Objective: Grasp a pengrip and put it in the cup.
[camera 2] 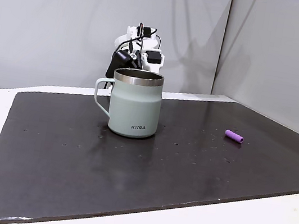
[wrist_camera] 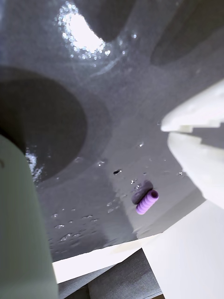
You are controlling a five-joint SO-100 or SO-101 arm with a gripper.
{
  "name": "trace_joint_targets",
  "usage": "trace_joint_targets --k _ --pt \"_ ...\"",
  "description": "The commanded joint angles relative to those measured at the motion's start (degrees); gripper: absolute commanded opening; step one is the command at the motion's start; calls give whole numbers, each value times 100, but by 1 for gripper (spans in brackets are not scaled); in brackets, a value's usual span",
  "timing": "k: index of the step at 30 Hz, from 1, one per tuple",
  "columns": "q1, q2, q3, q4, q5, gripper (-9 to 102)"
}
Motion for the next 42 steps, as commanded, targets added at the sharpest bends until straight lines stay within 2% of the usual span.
trace_joint_targets --k 1,19,23,26,30,34,39,42 --pt "-53 35 -18 -272 9 0" --pt "-35 35 -9 -308 -18 0" --pt "26 35 -387 -378 -387 0" --pt "-360 -70 -1055 -88 -1415 0" --pt "-747 -1178 -2285 255 -2065 0" --pt "-844 -3199 -4166 791 -2145 0" --pt "-1433 -4816 -6451 2065 -2364 0" --pt "-1916 -5730 -7778 2742 -2610 6"
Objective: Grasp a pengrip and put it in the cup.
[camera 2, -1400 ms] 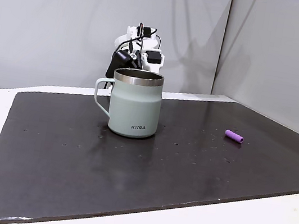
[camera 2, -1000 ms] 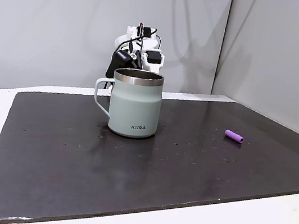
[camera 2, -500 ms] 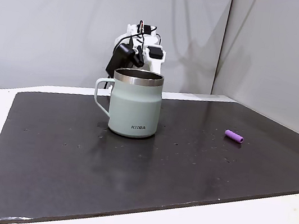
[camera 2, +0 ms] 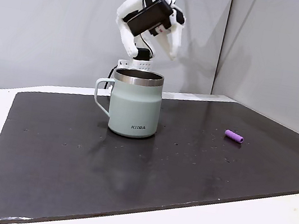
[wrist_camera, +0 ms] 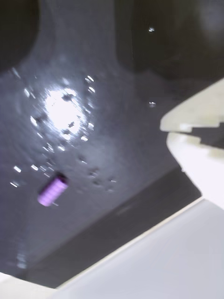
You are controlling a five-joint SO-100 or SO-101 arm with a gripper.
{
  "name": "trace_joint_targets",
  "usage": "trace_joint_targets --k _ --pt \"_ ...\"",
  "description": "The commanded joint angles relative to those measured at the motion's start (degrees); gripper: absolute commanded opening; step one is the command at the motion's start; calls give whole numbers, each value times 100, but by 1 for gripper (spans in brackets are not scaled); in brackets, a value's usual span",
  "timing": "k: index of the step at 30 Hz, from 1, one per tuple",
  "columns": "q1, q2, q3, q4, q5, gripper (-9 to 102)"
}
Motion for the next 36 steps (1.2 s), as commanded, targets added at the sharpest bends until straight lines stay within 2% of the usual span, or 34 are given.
trace_joint_targets --k 1,9,17,28,36 --pt "-492 -1213 -2030 606 -378 7" --pt "-1116 -3410 -4843 1521 -1318 10" --pt "-1143 -5388 -7189 2136 -2065 14" --pt "-1055 -6732 -8227 2145 -3709 17" --pt "-967 -7857 -8912 2145 -4491 20"
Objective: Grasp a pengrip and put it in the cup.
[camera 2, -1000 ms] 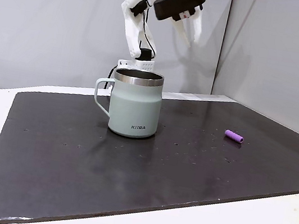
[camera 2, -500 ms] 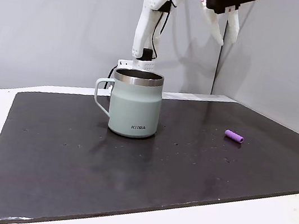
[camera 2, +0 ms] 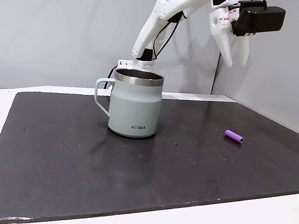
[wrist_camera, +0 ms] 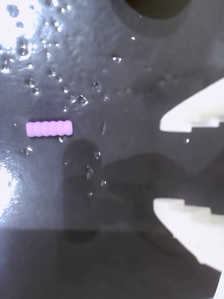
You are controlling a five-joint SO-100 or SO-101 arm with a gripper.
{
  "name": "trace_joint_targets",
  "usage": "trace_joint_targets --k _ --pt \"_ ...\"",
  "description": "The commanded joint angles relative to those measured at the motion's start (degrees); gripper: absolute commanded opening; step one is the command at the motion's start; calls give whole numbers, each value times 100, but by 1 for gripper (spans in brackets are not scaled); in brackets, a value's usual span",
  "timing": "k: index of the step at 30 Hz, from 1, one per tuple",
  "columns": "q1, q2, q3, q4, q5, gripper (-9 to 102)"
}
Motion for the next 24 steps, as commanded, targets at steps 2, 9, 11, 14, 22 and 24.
trace_joint_targets --k 2,9,11,14,22,24 --pt "202 -633 -958 79 -308 21" --pt "132 -1925 -1881 79 -343 21" --pt "114 -2224 -2101 79 -352 21" --pt "105 -2637 -2399 70 -352 21" --pt "149 -3568 -2971 26 -360 21" --pt "176 -3727 -3015 -35 -360 21"
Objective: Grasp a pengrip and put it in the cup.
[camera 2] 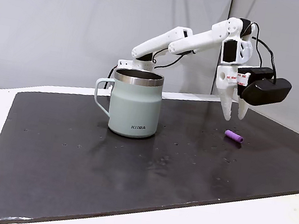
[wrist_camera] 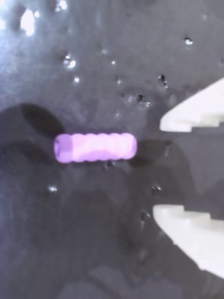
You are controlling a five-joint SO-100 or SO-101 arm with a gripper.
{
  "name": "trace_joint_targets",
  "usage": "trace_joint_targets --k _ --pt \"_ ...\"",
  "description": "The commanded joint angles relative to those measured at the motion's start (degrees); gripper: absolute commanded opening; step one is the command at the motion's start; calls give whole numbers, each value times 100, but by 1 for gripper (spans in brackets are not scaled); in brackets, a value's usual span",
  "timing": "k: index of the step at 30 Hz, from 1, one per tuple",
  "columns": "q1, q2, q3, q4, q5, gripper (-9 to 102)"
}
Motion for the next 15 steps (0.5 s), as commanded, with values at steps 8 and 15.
trace_joint_targets --k 8,15 --pt "105 -466 -396 -439 -70 21" --pt "79 -721 -396 -738 -70 20"
